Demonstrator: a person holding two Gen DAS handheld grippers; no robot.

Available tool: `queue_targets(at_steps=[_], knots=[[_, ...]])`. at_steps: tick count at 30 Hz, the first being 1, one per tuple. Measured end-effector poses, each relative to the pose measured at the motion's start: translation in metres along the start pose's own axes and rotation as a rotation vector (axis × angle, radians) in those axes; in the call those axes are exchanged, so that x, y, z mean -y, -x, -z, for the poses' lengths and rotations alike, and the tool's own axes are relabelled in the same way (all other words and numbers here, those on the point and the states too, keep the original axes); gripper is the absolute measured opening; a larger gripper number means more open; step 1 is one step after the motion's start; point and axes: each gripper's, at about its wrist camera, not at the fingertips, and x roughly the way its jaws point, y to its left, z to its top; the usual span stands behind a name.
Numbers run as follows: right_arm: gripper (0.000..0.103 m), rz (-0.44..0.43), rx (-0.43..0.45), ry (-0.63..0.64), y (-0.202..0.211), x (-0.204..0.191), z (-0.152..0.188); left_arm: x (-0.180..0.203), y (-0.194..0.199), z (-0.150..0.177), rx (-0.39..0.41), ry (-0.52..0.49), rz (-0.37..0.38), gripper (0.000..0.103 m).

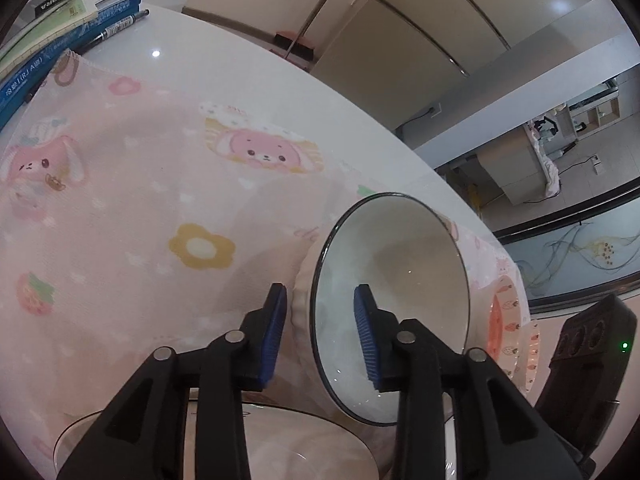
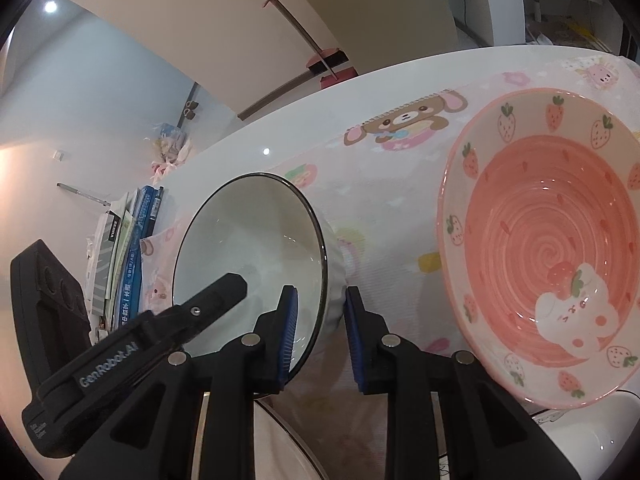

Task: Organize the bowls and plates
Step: 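Lift the white bowl with the left tool and carry it over the plates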

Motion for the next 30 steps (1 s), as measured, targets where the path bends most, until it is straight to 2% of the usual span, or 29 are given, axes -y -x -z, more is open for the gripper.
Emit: queue_targets(at_steps=[1, 2, 6, 11, 18, 23, 30], knots=[[0.025, -0.009, -0.002, -0.004, 0.000, 0.000, 0.000, 0.000, 0.000, 0.001, 0.006, 0.009, -0.019, 0.012], [0.026, -0.015, -0.004, -0.004, 0.000, 0.000, -0.001, -0.002, 0.001, 0.002, 0.016, 0.017, -0.045, 0.012], [0.026, -0.043, -0.003, 0.015, 0.006, -0.002, -0.001, -0.006, 0.005, 0.004, 0.027, 0.025, -0.062, 0.009], [0.026, -0.063, 0.037, 0.060, 0.024, -0.012, 0.000, 0.000, 0.026, 0.005, 0.091, 0.009, -0.065, 0.008], [0.025, -0.103, 0.110, 0.109, 0.067, -0.024, -0.001, 0.016, 0.063, 0.008, 0.167, -0.027, -0.024, 0.009], [0.025, -0.166, 0.175, 0.152, 0.115, -0.030, 0.001, 0.037, 0.105, 0.020, 0.269, -0.088, -0.003, 0.009], [0.025, -0.178, 0.235, 0.202, 0.182, -0.031, 0.010, 0.077, 0.147, 0.041, 0.377, -0.171, 0.054, 0.009]])
